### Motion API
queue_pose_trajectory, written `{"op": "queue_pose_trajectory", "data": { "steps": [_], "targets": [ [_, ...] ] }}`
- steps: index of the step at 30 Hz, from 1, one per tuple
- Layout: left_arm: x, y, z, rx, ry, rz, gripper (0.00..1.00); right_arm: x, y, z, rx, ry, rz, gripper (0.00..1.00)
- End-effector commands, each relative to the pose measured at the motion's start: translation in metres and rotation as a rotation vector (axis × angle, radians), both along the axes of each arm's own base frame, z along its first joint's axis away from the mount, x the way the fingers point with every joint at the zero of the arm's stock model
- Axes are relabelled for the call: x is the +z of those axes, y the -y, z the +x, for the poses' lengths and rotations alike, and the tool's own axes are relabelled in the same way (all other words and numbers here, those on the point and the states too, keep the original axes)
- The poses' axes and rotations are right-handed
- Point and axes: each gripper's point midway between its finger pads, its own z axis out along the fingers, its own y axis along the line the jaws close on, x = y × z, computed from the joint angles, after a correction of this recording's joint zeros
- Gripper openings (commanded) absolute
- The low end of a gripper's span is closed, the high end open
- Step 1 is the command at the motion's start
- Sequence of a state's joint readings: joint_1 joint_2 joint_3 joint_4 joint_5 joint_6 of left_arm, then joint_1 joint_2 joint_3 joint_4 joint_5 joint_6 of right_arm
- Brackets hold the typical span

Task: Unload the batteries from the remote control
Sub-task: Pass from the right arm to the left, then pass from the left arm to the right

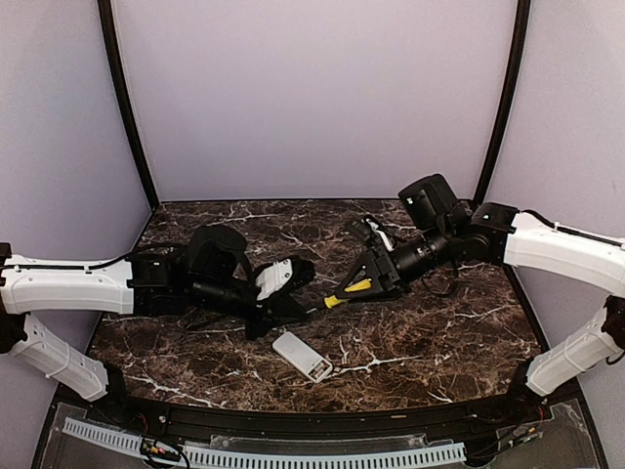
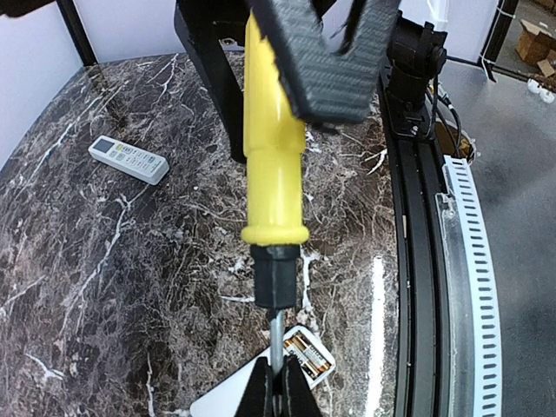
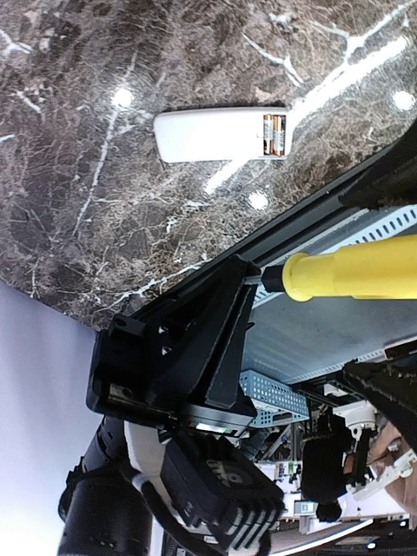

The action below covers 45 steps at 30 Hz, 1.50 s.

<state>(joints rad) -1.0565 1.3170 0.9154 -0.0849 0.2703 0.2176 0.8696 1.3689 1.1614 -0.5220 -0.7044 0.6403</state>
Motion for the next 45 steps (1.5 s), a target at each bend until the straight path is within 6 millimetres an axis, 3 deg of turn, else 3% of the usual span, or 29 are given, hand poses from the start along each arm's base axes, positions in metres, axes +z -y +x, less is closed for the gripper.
{"op": "queue_pose_trajectory", "data": {
  "steps": [1,4,9,16,22,29,33,40,42,43,45],
  "targets": [
    [0.009,0.003,-0.015,-0.001,-0.225,-0.058,0.00,0.021,0.007,0.012,-0.052,0.097,0.099,0.72],
    [0.010,0.004,-0.028,-0.040,-0.402,-0.093,0.00,0.025,0.011,0.011,-0.053,0.123,0.141,0.83],
    [0.028,0.005,-0.046,-0.153,-0.675,-0.174,0.00,0.037,0.011,0.005,-0.008,0.178,0.200,0.83],
    [0.047,0.001,-0.046,-0.220,-0.837,-0.271,0.00,0.048,0.005,-0.006,0.067,0.181,0.274,0.54],
    [0.044,0.001,-0.047,-0.245,-0.895,-0.260,0.00,0.052,0.004,-0.009,0.080,0.189,0.298,0.49],
    [0.042,0.001,-0.047,-0.242,-0.904,-0.257,0.00,0.051,0.000,-0.009,0.092,0.182,0.310,0.27],
    [0.042,0.001,-0.047,-0.237,-0.913,-0.260,0.00,0.047,0.000,-0.009,0.094,0.174,0.298,0.24],
    [0.041,0.002,-0.045,-0.224,-0.922,-0.266,0.00,0.040,0.001,-0.004,0.061,0.187,0.270,0.00],
    [0.037,0.002,-0.041,-0.186,-0.924,-0.259,0.16,0.031,0.005,0.005,0.005,0.208,0.219,0.00],
    [0.032,0.001,-0.037,-0.142,-0.919,-0.250,0.37,0.025,0.008,0.010,-0.024,0.222,0.186,0.00],
    [0.020,-0.003,-0.029,-0.043,-0.903,-0.234,0.62,0.011,0.015,0.020,-0.077,0.260,0.113,0.00]
  ]
}}
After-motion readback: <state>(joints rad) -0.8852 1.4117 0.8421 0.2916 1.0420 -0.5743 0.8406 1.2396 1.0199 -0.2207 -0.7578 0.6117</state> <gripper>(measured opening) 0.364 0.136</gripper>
